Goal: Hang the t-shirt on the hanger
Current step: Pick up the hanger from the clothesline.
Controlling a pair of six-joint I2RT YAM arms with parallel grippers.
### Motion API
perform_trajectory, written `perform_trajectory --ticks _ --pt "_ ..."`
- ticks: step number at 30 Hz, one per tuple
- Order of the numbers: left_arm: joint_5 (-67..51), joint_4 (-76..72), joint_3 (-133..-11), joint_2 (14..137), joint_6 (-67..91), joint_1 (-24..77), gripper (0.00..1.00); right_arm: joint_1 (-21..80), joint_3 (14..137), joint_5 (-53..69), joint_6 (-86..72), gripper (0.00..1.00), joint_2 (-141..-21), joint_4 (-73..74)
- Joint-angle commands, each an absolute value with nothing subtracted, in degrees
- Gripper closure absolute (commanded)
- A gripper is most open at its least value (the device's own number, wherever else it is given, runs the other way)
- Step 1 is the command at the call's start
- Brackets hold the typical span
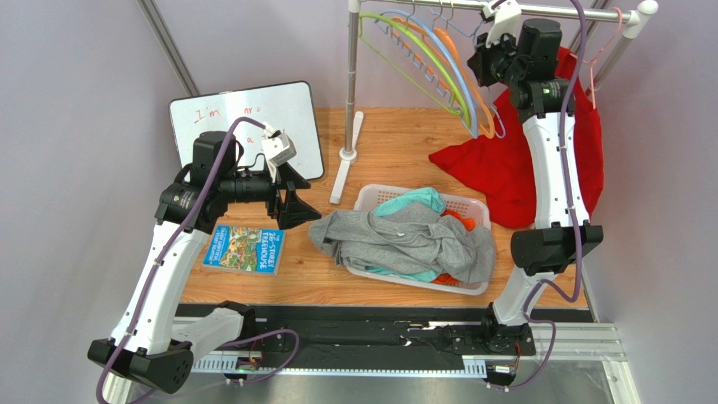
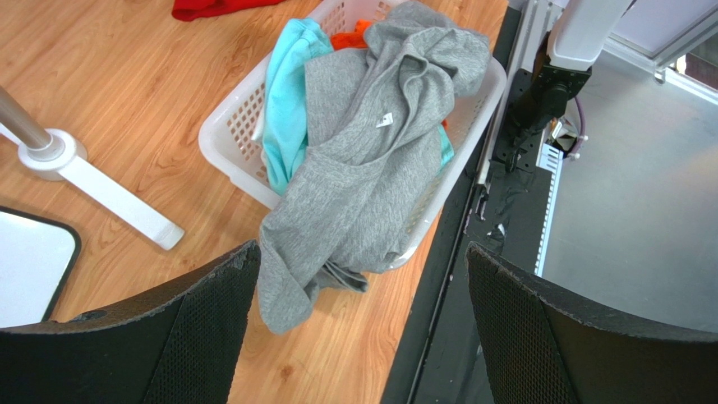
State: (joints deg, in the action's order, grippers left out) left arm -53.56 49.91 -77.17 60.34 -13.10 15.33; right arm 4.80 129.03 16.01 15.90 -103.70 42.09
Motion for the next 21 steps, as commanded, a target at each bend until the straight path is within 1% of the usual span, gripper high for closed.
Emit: perform_trajectory --ticks 1,7,11,16,20,21 --pt "-54.49 48.25 -77.26 60.99 -13.18 15.12 0.05 2.03 128.68 14.24 15.38 1.00 -97.57 37.35" --pt "-54.93 47.46 -77.17 61.35 -12.83 15.12 0.05 0.44 125.95 15.21 15.38 1.00 -92.91 36.65" --pt "-54.85 47.37 -76.99 61.26 -12.48 15.12 0.05 -2.90 124.46 14.59 15.55 1.00 -91.50 36.21" --pt "-53.97 48.16 -77.26 61.00 -13.44 15.12 0.05 -5.44 123.40 14.23 18.36 1.00 -89.30 41.30" --pt "-53.97 48.96 -76.99 61.17 -14.33 15.12 0.04 -6.24 116.74 15.11 21.53 1.00 -83.16 48.66" --pt "-53.96 48.96 -76.99 61.35 -14.41 15.12 0.04 -6.24 113.06 15.03 22.66 1.00 -79.75 49.74"
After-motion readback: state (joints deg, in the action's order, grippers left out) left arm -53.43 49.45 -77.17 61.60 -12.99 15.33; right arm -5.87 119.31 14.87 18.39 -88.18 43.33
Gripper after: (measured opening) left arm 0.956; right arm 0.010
